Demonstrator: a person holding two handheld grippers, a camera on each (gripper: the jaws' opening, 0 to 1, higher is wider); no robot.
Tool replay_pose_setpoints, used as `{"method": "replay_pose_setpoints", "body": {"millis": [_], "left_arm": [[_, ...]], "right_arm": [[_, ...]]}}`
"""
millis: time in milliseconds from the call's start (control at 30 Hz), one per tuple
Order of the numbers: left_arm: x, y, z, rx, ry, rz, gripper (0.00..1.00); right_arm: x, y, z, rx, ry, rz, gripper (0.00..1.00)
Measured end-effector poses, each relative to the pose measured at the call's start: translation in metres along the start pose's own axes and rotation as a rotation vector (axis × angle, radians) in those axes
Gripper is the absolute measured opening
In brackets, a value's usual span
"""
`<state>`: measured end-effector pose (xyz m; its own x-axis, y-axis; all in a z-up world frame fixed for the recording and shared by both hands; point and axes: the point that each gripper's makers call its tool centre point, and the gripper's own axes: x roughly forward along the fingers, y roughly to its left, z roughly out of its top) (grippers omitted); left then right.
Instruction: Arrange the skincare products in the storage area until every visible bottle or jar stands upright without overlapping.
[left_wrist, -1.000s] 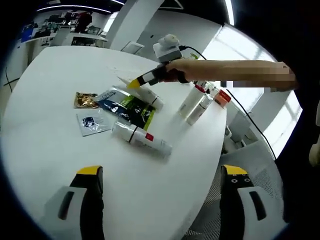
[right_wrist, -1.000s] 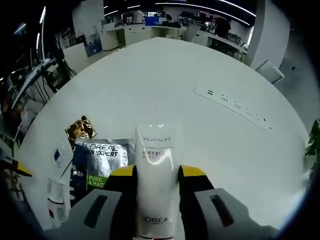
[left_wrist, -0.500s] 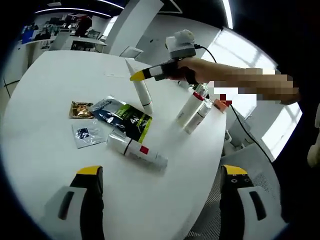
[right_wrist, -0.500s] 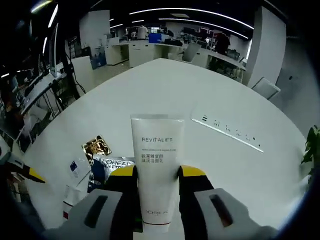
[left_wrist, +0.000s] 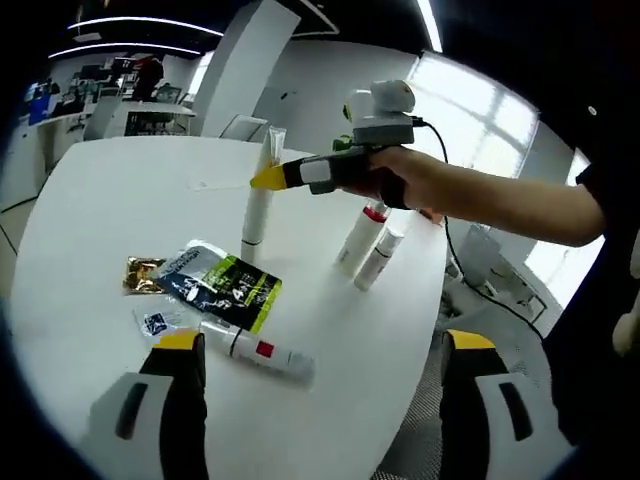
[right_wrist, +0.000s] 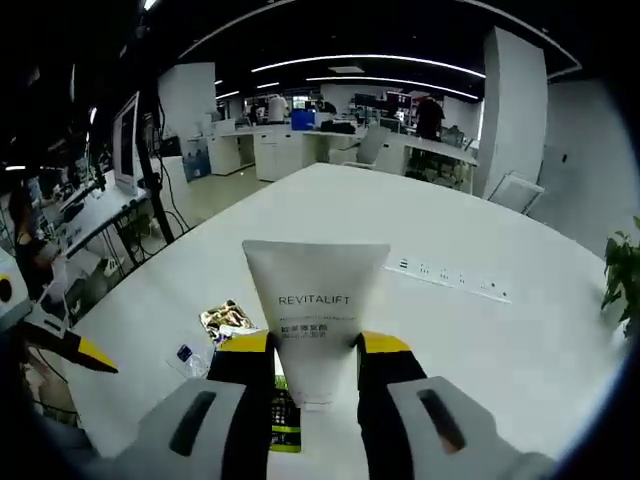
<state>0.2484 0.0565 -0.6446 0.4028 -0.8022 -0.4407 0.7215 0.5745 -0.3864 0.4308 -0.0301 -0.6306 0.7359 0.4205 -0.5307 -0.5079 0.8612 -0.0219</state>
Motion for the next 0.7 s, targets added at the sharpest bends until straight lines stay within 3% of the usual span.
{"method": "replay_pose_setpoints", "body": {"millis": [100, 333, 533, 700], "left_arm": [[0.0, -0.006, 0.009, 0.037, -0.006, -0.005, 0.9], [0.003, -0.026, 0.039, 0.121, -0.041, -0.04, 0.9], [0.007, -0.044, 0.068, 0.133, -0.096, -0.079, 0.88], [0.018, -0.063, 0.087, 0.135, -0.154, -0.105, 0.79]], "right_arm": [[-0.011, 0.004, -0.002, -0.004, -0.018, -0.003, 0.3], [-0.063, 0.025, -0.009, -0.042, -0.09, -0.004, 0.3], [-0.097, 0.04, -0.024, -0.064, -0.093, 0.009, 0.3], [-0.119, 0.049, -0.027, -0.094, -0.109, 0.025, 0.3]]}}
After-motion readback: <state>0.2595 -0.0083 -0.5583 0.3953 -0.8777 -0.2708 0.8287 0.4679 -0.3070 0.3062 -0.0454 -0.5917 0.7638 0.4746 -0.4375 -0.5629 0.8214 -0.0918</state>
